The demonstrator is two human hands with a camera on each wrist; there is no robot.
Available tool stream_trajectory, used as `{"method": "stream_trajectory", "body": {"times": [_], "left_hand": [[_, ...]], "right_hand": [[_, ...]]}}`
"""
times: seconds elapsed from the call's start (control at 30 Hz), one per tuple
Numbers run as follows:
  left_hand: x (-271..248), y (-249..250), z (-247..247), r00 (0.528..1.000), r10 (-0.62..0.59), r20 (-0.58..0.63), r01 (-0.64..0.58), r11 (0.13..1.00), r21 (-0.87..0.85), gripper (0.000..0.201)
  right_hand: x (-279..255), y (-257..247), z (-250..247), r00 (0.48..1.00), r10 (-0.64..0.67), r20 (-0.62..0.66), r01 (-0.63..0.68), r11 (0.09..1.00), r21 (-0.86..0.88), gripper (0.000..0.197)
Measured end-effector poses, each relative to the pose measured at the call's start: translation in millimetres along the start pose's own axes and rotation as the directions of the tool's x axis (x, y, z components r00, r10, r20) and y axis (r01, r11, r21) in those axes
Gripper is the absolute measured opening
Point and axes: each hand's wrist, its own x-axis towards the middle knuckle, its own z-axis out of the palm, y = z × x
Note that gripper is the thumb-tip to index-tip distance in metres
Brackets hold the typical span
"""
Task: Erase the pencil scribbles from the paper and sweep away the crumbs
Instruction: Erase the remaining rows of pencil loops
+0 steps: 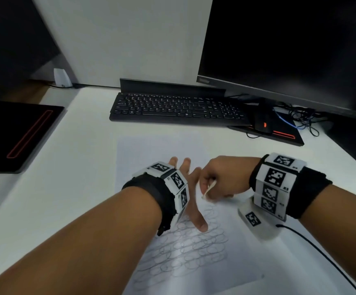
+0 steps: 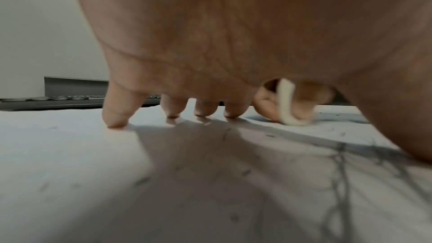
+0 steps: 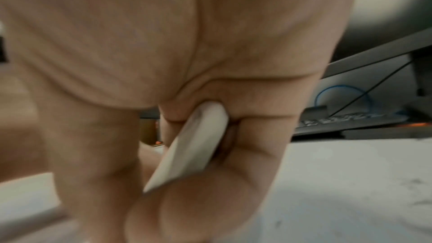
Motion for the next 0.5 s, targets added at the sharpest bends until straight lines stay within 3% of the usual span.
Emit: {"method": "stream_trajectory", "body": {"times": [0.1, 0.23, 0.37, 0.5], "left_hand": [[-4.8, 1.3, -1.7, 1.000, 0.000, -0.005, 0.000, 1.000, -0.008, 0.134], [-5.7, 0.4, -3.2, 1.000, 0.000, -0.015, -0.001, 1.000, -0.009, 0.131], [-5.4, 1.5, -1.8, 1.000, -0.013, 0.010, 0.013, 1.000, 0.003, 0.139], [-6.5, 0.1, -3.6, 1.000, 0.001, -0.006, -0.001, 1.000, -0.007, 0.136]], "right_hand": [[0.6, 4.0, -1.8, 0.998, 0.030, -0.053, -0.028, 0.999, 0.033, 0.004], [-4.0, -5.6, 6.6, 0.993, -0.064, 0.103, 0.061, 0.998, 0.028, 0.009], [0.5, 8.0, -5.2, 0.999, 0.041, -0.029, -0.039, 0.997, 0.062, 0.006], [-2.9, 0.4, 5.1, 0.990, -0.055, 0.133, 0.051, 0.998, 0.032, 0.007]]}}
